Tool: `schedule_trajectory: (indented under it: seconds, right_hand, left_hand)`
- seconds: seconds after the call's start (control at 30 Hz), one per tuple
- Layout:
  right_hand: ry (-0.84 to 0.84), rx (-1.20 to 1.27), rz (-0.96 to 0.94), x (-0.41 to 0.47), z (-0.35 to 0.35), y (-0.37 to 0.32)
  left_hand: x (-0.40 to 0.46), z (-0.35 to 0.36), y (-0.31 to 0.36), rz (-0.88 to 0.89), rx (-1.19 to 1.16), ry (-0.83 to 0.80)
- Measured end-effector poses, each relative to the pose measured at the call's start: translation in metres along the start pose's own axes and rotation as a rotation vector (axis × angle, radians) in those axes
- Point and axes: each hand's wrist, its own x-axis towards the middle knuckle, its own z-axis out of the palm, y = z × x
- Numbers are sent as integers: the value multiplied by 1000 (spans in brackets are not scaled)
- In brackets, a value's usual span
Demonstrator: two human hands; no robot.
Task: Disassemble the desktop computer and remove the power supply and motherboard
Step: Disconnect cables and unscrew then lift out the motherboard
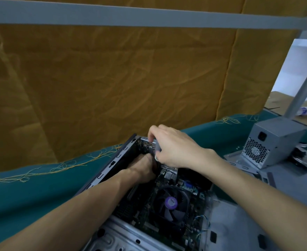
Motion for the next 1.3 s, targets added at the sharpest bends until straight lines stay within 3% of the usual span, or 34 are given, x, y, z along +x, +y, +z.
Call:
schedule_trajectory:
  seconds: [0.07,0.23,0.4,0.6,0.77,0.93,1.0,1.1,1.23,1.3]
  right_hand:
    - [-100,77,10,-4,-4,-2]
    - [101,-338,110,-2,3,-9]
    - [-77,54,48,-3,-5,1]
    - [57,-247,92,-3,-2,-2]
    - [-108,79,11,-5,-8,1]
    - [65,-236,53,-5,1,-7]
    - [73,-135,17,-3,3,-4]
    - [-78,95,-17,-4,-3,-1]
    - [59,-236,29,-4,3,-9]
    - [113,-243,44,-3,5,-9]
  left_hand:
    - [0,1,-1,16,5,-3]
    - [1,2,-3,43,34,3]
    - [-2,0,-1,65,49,10]
    - [-4,1,-1,60,44,13]
    - [-5,-1,1,55,65,18]
    - [-6,2,2,76,130,18]
    - [-4,2,1,96,129,39]
    - [-3,1,1,74,120,35]
    - [-1,4,-1,58,143,16]
    - [1,5,-2,83,152,16]
